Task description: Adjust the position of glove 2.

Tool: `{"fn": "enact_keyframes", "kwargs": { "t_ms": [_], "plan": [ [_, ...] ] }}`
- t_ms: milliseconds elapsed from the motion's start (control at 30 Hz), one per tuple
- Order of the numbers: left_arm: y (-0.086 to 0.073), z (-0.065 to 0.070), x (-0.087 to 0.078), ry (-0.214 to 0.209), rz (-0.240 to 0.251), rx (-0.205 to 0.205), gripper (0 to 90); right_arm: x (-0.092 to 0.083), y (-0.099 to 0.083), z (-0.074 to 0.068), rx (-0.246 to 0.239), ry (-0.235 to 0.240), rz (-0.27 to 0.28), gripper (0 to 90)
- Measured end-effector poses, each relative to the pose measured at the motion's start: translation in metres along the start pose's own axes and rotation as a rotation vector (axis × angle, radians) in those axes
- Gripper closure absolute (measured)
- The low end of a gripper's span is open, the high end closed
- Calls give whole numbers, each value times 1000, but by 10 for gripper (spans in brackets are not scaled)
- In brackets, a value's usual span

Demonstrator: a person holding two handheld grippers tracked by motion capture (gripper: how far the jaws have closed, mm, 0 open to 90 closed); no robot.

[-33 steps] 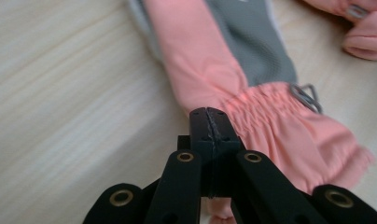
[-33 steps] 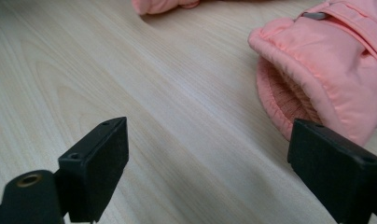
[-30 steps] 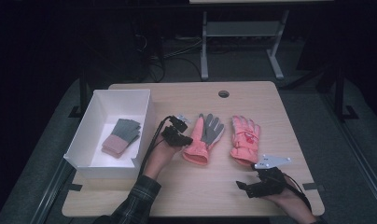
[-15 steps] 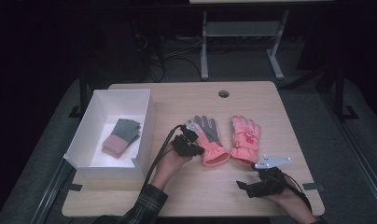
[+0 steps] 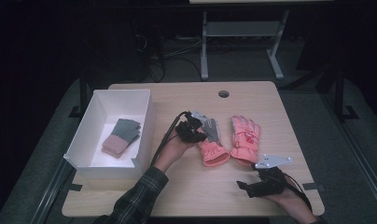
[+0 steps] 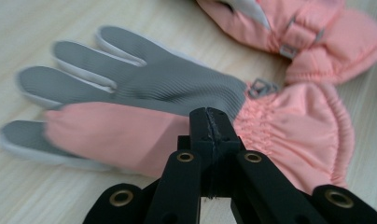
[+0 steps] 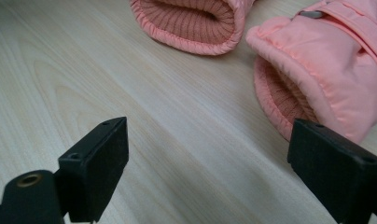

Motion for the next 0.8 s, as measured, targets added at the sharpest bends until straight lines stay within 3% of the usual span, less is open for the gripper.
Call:
{"fn": "enact_keyframes", "kwargs": {
  "t_ms": [133, 200, 400, 800],
  "plan": [
    [-2, 5, 9, -13, -24, 34, 897, 1, 0, 1, -4, -4, -1, 122],
    [-4, 9, 12, -39, -22, 19, 898, 1, 0, 1, -3, -4, -2, 122],
    [-9, 21, 10, -51, -30, 35, 898, 1, 0, 1, 0, -4, -4, 122],
    [-26, 63, 7, -134, -23, 81, 897, -2, -2, 2, 0, -9, 2, 122]
  ]
}}
Point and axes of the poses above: each handheld gripper's, and its own axes: x roughly forward along the jaws, y roughly out of its top, z roughly to its right, the point moved 2 cm from there along x, roughly forward along the jaws, and after that the axes turned 15 degrees about -z, right-handed, at the moved point
